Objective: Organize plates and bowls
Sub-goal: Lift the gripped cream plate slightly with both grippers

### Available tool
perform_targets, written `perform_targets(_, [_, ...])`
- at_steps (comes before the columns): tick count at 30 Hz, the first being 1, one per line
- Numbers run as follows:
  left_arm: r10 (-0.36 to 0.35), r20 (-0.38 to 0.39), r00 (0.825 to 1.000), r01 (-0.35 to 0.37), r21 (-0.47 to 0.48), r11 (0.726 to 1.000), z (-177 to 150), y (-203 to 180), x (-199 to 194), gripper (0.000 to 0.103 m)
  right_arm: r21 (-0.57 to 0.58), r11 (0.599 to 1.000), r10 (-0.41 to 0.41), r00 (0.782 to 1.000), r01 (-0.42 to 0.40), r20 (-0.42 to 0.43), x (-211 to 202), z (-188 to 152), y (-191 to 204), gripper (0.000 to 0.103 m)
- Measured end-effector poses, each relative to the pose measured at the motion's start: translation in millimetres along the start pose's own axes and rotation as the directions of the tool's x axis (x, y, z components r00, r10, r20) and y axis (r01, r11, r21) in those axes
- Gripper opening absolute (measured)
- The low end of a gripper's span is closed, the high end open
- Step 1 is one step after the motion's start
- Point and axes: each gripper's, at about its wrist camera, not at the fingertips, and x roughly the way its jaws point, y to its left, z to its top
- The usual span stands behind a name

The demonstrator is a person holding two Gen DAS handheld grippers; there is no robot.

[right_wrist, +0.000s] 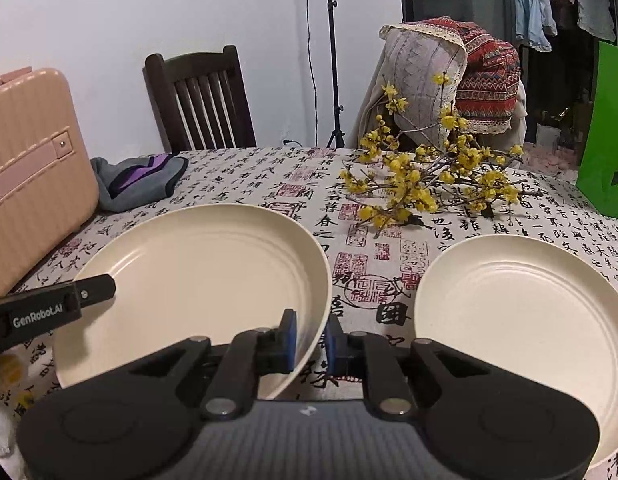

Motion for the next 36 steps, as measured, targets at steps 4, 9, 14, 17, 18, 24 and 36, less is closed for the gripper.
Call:
perform_targets(4, [-0.015, 0.012, 1.0, 0.014, 0.012, 1.0, 1, -4, -6, 0.026, 0.008, 1.0, -0.007, 1.0, 0.007, 0.006, -6, 0, -2, 0.014])
perform_targets(9, [-0.036, 0.032, 0.999, 0.035, 0.008, 0.999, 2, -6, -14, 0.026, 0.024, 1.0, -0.015, 1.0, 0.015, 0.018, -14, 2, -5, 0.014])
perform_targets(14, [-0.054, 0.049, 0.997, 0.054, 0.01, 0.999, 1, -7, -20, 0.026, 0.041, 0.999, -0.012, 1.0, 0.011, 0.025, -21, 1, -10, 0.014])
perform_targets(17, [-0.06, 0.056, 0.997, 0.059, 0.015, 0.998, 1, -10, -23, 0.025, 0.048, 0.999, -0.014, 1.0, 0.012, 0.027, -24, -1, -11, 0.014])
perform_targets(18, [-0.062, 0.059, 0.996, 0.061, 0.017, 0.998, 1, -10, -24, 0.026, 0.05, 0.999, -0.014, 1.0, 0.012, 0.028, -25, -1, -12, 0.014])
perform_targets(24, [-0.073, 0.072, 0.995, 0.071, 0.03, 0.997, 0, -14, -31, 0.026, 0.049, 0.999, -0.017, 0.999, 0.015, 0.04, -35, -1, -14, 0.014])
perform_targets(36, [-0.09, 0.091, 0.992, 0.083, 0.076, 0.994, -5, -24, -37, 0.026, 0.052, 0.998, -0.033, 0.998, 0.031, 0.047, -53, -4, -21, 0.014])
